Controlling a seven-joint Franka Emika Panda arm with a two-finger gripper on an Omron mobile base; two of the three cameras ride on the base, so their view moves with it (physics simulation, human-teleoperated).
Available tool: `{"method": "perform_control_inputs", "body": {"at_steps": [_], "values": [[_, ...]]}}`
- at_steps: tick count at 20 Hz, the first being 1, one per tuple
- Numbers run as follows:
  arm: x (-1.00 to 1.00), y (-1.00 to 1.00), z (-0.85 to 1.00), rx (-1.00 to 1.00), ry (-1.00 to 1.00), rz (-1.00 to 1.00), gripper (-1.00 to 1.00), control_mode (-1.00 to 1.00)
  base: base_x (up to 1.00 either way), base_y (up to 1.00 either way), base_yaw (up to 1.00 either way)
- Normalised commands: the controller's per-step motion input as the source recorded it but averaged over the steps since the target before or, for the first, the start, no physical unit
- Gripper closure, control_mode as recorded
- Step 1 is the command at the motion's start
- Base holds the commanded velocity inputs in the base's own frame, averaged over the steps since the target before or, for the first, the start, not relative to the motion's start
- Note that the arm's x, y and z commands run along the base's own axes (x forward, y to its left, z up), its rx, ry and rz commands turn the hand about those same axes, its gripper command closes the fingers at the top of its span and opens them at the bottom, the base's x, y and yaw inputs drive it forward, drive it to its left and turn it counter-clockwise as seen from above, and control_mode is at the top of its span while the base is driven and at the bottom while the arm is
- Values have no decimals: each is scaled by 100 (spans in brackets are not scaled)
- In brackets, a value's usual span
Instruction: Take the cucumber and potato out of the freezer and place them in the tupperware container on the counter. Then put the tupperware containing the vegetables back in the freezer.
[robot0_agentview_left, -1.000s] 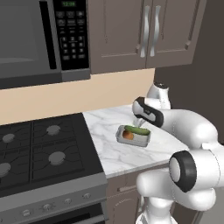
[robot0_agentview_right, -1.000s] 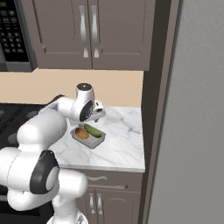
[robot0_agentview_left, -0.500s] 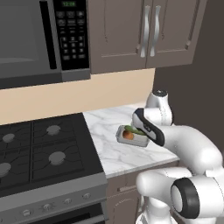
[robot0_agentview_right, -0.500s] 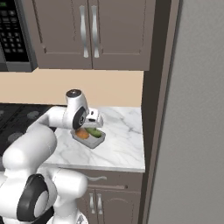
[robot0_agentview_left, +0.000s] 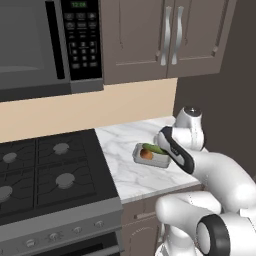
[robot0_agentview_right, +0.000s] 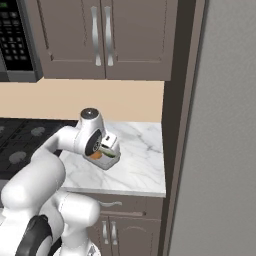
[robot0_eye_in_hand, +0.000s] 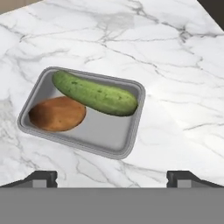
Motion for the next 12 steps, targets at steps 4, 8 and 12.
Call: {"method": "perform_control_inputs", "body": {"at_steps": [4, 8, 12], "values": [[0, 0, -19, 8, -9, -14, -100, -100, 0, 0, 0], [0, -1, -27, 3, -3, -11, -100, -100, 0, 0, 0], [0, -6, -27, 0, 0, -9, -100, -100, 0, 0, 0]]}}
